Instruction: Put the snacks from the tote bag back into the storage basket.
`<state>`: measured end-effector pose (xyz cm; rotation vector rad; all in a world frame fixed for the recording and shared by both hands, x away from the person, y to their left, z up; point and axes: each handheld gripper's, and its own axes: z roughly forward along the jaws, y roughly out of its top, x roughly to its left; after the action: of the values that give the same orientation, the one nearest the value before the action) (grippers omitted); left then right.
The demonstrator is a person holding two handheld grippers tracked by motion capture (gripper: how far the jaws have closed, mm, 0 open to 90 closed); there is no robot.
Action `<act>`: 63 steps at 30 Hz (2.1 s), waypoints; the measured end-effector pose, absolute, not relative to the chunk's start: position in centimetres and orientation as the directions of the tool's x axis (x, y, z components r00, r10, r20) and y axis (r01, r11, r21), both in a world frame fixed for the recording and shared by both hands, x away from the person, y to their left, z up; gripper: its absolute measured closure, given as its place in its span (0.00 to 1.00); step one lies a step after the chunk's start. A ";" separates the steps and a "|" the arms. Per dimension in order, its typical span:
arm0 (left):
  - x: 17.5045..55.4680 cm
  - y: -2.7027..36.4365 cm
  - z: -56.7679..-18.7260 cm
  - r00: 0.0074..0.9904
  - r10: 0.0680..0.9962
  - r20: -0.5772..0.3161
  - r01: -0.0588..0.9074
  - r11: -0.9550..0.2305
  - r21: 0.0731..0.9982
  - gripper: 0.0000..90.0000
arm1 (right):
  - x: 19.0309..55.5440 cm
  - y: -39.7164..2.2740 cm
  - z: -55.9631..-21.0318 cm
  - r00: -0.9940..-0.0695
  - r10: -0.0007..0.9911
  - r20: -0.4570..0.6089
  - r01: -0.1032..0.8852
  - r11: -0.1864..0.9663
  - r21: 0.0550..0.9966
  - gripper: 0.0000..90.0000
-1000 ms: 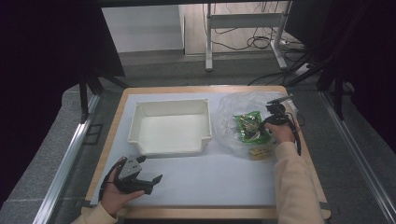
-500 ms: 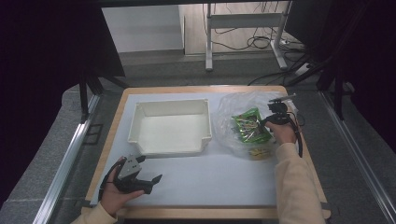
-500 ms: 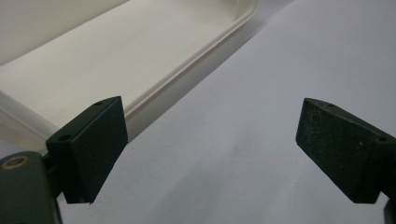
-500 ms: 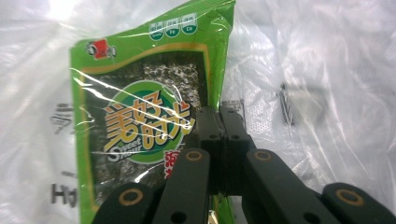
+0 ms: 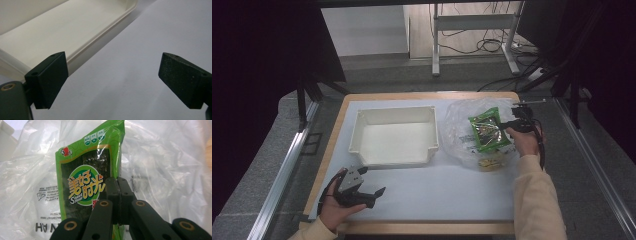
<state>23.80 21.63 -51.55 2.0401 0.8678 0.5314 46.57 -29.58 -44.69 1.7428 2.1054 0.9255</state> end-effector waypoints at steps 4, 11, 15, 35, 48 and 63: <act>23.8 21.6 -51.5 0.671 0.740 0.056 0.385 -0.412 0.826 0.10 | 46.2 -30.0 -44.3 -0.248 0.949 0.194 0.774 0.073 0.629 1.00; 23.8 21.6 -51.6 0.671 0.740 0.055 0.385 -0.411 0.826 0.10 | 45.5 -30.4 -43.4 -0.253 0.945 0.207 0.748 0.055 0.662 1.00; 23.8 21.6 -51.5 0.670 0.740 0.055 0.385 -0.411 0.826 0.10 | 45.2 -30.3 -42.9 -0.269 0.937 0.222 0.732 0.048 0.680 1.00; 23.8 21.6 -51.5 0.670 0.741 0.056 0.386 -0.411 0.826 0.10 | 44.6 -28.6 -41.8 -0.329 0.908 0.258 0.689 0.043 0.724 1.00; 23.7 21.6 -51.5 0.669 0.741 0.057 0.385 -0.410 0.827 0.10 | 44.6 -26.4 -40.5 -0.383 0.883 0.272 0.654 0.051 0.755 1.00; 23.7 21.6 -51.5 0.669 0.741 0.060 0.385 -0.414 0.825 0.10 | 44.5 -24.8 -40.4 -0.408 0.867 0.288 0.640 0.046 0.767 1.00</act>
<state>23.67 21.61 -51.55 2.0415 0.8692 0.5369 44.54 -24.79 -40.42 1.5391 2.0711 1.2913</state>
